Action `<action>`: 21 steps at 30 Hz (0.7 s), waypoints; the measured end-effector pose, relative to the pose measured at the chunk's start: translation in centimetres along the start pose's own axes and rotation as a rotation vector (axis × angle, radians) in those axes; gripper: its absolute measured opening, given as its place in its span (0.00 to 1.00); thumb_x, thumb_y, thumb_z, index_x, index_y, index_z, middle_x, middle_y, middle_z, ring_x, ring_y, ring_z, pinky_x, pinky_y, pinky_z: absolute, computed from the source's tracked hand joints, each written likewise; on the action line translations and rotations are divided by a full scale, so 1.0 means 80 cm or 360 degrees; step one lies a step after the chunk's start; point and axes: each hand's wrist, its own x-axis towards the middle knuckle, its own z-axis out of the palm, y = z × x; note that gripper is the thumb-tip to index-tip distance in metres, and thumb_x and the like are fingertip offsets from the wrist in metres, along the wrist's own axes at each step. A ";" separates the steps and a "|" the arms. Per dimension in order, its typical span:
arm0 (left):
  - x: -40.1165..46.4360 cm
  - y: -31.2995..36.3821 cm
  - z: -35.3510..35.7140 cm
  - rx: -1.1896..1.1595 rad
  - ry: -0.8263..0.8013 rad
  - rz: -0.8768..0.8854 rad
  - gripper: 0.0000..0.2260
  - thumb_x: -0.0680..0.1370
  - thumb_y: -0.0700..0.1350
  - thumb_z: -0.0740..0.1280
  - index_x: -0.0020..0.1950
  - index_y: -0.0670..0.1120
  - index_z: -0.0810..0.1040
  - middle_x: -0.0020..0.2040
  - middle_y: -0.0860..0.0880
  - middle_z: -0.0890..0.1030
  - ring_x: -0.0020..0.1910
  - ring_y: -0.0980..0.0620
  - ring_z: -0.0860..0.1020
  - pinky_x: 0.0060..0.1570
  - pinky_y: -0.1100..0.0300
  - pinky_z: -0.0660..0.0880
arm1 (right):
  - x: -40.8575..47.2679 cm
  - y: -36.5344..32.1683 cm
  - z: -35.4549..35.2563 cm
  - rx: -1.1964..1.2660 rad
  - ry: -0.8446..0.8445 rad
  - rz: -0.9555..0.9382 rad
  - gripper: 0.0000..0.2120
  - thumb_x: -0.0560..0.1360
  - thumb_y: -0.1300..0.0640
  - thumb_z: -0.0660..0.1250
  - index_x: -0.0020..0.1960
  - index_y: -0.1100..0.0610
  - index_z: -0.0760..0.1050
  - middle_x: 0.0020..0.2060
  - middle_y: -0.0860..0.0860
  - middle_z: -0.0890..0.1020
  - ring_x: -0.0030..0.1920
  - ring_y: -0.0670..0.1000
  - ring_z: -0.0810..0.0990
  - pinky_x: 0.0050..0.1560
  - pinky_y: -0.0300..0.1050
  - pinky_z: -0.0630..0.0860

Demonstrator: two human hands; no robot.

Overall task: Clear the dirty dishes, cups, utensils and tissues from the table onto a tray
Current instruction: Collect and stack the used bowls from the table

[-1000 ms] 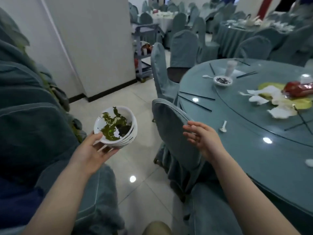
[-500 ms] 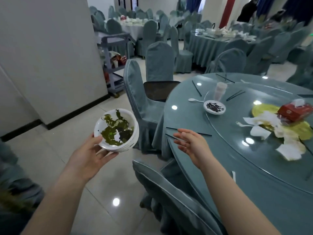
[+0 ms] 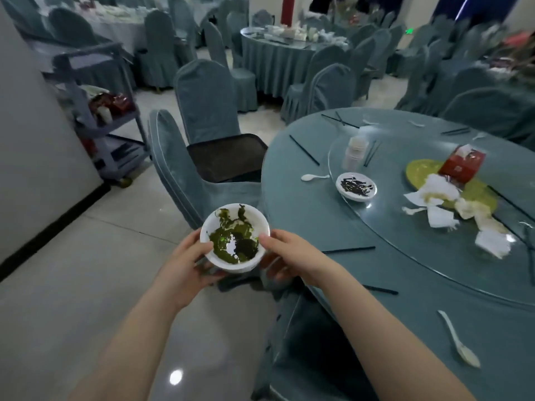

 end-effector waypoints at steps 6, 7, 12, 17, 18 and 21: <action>0.072 0.065 -0.048 0.0253 -0.0263 -0.0137 0.14 0.77 0.36 0.64 0.56 0.53 0.78 0.44 0.49 0.85 0.42 0.48 0.84 0.35 0.54 0.80 | 0.070 -0.031 0.045 0.0196 0.0189 0.0292 0.16 0.76 0.47 0.62 0.61 0.50 0.71 0.49 0.51 0.78 0.40 0.50 0.77 0.36 0.42 0.76; 0.083 0.072 -0.051 0.0290 -0.0296 -0.0158 0.14 0.77 0.36 0.64 0.55 0.54 0.78 0.44 0.48 0.85 0.42 0.48 0.84 0.35 0.54 0.80 | 0.080 -0.035 0.051 0.0240 0.0214 0.0342 0.15 0.77 0.49 0.62 0.62 0.50 0.70 0.49 0.51 0.79 0.40 0.50 0.76 0.36 0.42 0.76; 0.132 0.093 -0.044 0.0395 -0.0587 -0.0300 0.15 0.76 0.38 0.67 0.59 0.53 0.77 0.51 0.45 0.84 0.47 0.46 0.84 0.41 0.52 0.80 | 0.113 -0.040 0.053 0.0384 0.0530 0.0380 0.12 0.76 0.60 0.62 0.59 0.56 0.74 0.51 0.59 0.81 0.49 0.60 0.82 0.44 0.54 0.81; 0.181 0.096 0.003 0.0492 -0.0847 -0.0447 0.16 0.75 0.40 0.69 0.58 0.57 0.77 0.53 0.47 0.84 0.49 0.47 0.83 0.41 0.53 0.80 | 0.124 -0.021 0.016 0.0365 0.0940 0.0318 0.13 0.73 0.60 0.64 0.56 0.54 0.76 0.49 0.59 0.82 0.46 0.59 0.82 0.43 0.54 0.79; 0.191 0.096 0.014 0.0517 -0.0906 -0.0464 0.17 0.75 0.40 0.70 0.60 0.56 0.77 0.53 0.48 0.84 0.50 0.47 0.83 0.42 0.53 0.80 | 0.127 -0.017 0.005 0.0405 0.0999 0.0315 0.13 0.72 0.60 0.65 0.56 0.53 0.75 0.48 0.57 0.82 0.45 0.59 0.83 0.40 0.53 0.80; 0.230 0.094 0.045 0.0661 -0.0947 -0.0496 0.21 0.74 0.42 0.71 0.64 0.57 0.74 0.57 0.49 0.82 0.55 0.48 0.80 0.46 0.52 0.79 | 0.141 0.000 -0.038 0.0594 0.1213 0.0322 0.12 0.73 0.61 0.65 0.54 0.50 0.74 0.45 0.54 0.82 0.40 0.55 0.82 0.30 0.43 0.78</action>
